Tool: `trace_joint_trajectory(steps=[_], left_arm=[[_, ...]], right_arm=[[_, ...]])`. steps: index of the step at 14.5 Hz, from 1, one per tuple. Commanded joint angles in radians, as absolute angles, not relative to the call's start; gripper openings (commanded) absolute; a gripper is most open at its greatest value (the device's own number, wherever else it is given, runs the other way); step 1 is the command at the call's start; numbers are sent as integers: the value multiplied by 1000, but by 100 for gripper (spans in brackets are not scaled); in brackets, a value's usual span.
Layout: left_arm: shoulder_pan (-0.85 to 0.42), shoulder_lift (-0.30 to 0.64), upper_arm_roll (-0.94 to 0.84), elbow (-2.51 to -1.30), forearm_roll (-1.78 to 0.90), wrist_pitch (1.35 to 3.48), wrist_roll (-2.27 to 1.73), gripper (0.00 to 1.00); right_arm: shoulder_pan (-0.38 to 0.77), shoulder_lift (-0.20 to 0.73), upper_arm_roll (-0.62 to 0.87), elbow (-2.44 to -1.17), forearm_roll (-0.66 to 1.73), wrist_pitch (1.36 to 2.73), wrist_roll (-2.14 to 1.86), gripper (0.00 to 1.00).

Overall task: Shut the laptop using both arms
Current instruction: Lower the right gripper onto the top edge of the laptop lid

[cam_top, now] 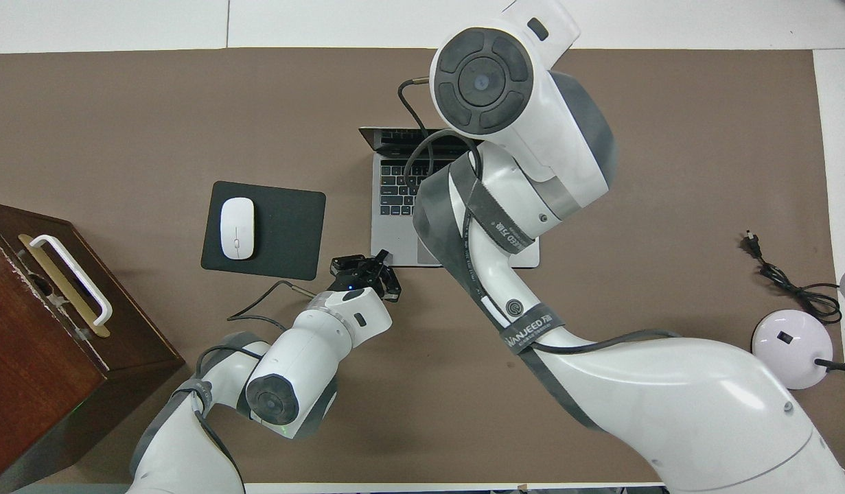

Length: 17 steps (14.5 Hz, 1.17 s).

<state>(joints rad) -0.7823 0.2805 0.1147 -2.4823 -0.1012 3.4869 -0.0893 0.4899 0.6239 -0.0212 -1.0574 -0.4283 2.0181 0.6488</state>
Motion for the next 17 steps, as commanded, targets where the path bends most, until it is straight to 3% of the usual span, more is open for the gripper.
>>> trace_joint_trajectory(steps=[1,17], left_arm=[[-805,360,133,-2454,-109,3502,-77,0],[-807,379,133,-2445,-109,3502,-75,0]], right_arm=[[499,653,-32,-1009,-451,2034,606,0],[503,716,-41,-999,-439,2155,624,0]])
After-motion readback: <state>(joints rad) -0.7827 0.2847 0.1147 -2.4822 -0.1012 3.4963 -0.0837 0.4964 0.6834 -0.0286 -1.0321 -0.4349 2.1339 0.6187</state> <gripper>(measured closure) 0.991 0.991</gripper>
